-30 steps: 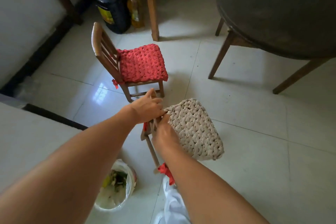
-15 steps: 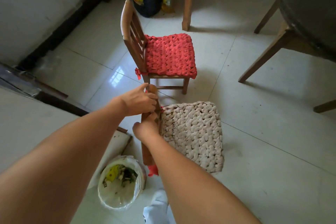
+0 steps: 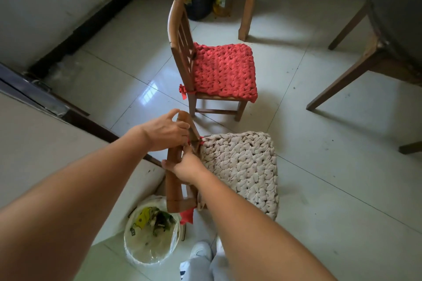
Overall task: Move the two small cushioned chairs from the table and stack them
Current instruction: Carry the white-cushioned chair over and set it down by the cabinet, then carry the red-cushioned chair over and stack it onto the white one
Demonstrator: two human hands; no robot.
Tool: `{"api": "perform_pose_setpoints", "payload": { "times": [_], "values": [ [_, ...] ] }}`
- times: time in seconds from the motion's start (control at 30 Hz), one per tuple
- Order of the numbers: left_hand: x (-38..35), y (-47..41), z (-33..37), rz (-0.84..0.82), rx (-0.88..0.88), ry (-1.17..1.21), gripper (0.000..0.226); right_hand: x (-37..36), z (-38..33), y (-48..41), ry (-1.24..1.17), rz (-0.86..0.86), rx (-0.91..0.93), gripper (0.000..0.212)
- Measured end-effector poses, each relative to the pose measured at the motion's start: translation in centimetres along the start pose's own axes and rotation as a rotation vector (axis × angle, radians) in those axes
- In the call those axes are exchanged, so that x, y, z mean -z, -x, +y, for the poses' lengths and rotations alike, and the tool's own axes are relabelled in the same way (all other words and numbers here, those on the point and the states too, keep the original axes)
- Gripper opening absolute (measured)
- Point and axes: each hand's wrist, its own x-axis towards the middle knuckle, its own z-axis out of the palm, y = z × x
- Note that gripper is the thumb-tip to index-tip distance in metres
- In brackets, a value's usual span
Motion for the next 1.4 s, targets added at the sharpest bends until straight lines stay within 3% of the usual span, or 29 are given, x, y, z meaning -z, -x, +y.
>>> {"api": "perform_pose_setpoints", "payload": {
  "times": [0.07,0.13,0.27,0.4,0.5,0.67,0.93,1.13,1.4],
  "values": [
    [0.5,0.0,0.7,-0.049,0.171,0.195,0.057,2.0,-0.5,0.6,0.048,0.002,0.039,0.063],
    [2.5,0.0,1.6,0.042,0.410,0.406,0.071,5.3,-1.8,2.1,0.047,0.057,0.080,0.057],
    [9.1,0.3,3.8,0.287,0.962,1.060,0.067,13.3,-4.7,7.6,-0.047,0.193,0.112,0.049],
    [15.5,-0.6,6.0,0.385,1.066,1.413,0.069,21.1,-6.8,13.6,-0.079,0.256,0.115,0.042],
    [20.6,-3.4,4.8,0.461,1.072,1.538,0.071,27.9,-8.9,16.9,-0.093,0.269,0.150,0.043],
    [29.3,-10.1,2.3,0.413,1.134,1.523,0.074,38.6,-11.3,19.1,-0.064,0.224,0.167,0.034],
    [38.2,-18.6,-2.3,0.827,1.431,1.860,0.077,52.2,-17.8,16.8,0.141,0.016,0.267,0.037],
    [39.4,-18.9,-6.1,1.080,1.672,1.980,0.065,54.8,-22.7,13.3,0.226,-0.096,0.320,0.037],
    [35.9,-17.4,-14.6,1.393,1.947,2.094,0.058,51.7,-33.2,3.6,0.449,-0.259,0.414,0.041]
  ]
}}
